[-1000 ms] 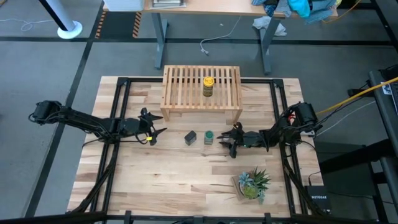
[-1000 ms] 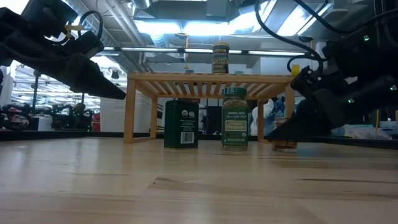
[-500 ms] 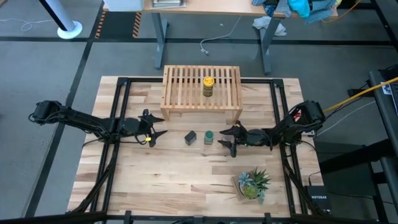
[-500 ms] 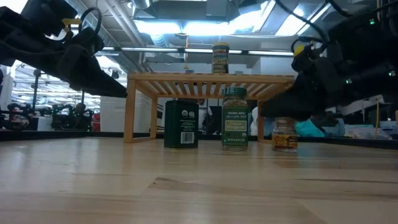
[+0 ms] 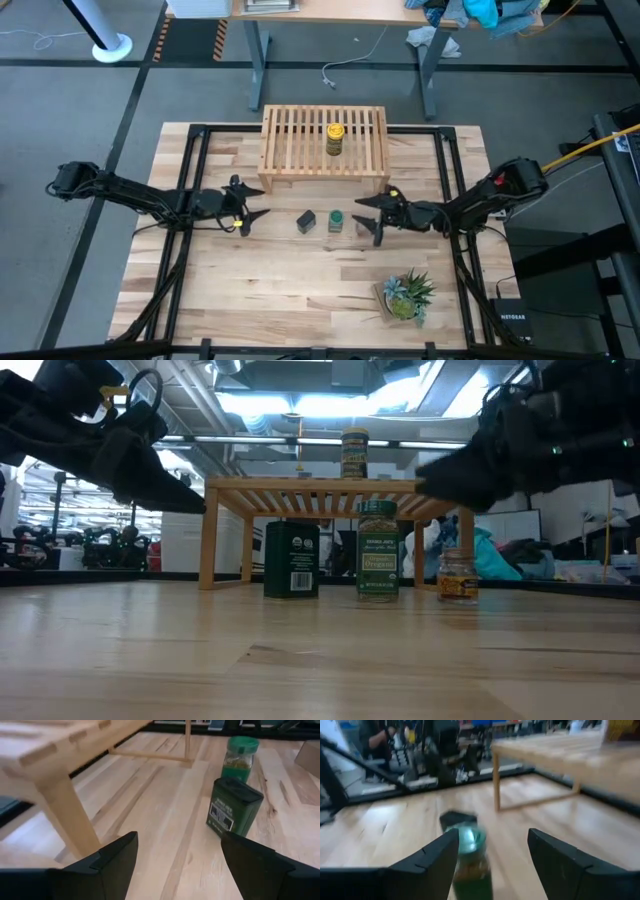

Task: Shelf spices
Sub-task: Remove the yellow seasoning from the shelf

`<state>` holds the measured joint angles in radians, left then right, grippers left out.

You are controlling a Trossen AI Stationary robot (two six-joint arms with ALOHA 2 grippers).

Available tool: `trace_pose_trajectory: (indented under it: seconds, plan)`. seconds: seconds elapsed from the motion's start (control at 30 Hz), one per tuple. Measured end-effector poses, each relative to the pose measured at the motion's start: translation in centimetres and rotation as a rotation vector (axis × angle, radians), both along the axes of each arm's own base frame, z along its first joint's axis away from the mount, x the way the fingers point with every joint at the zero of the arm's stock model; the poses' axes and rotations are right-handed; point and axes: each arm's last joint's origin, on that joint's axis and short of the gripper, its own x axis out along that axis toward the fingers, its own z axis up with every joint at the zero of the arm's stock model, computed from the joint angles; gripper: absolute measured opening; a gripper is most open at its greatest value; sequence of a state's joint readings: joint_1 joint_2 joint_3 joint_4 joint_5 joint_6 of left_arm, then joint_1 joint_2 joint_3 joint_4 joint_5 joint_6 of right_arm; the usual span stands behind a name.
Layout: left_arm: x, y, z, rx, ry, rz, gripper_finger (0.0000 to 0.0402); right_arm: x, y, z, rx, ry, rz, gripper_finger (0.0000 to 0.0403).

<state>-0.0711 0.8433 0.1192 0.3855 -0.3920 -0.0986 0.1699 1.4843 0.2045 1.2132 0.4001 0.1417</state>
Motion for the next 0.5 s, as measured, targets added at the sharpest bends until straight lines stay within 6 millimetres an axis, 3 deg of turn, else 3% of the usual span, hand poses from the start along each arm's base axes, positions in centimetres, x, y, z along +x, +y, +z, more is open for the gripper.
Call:
trace_pose_trajectory:
  seconds: [0.27, 0.5]
  plan:
    - [0.3, -0.1, 0.9, 0.010, -0.095, -0.037, 0.0279, 0.4, 0.0, 3.2, -0.111, -0.106, -0.011, 0.0243]
    - [0.7, -0.5, 2.9, 0.020, -0.286, -0.183, 0.0279, 2.0, -0.4, 5.1, -0.264, -0.064, -0.108, 0.0243]
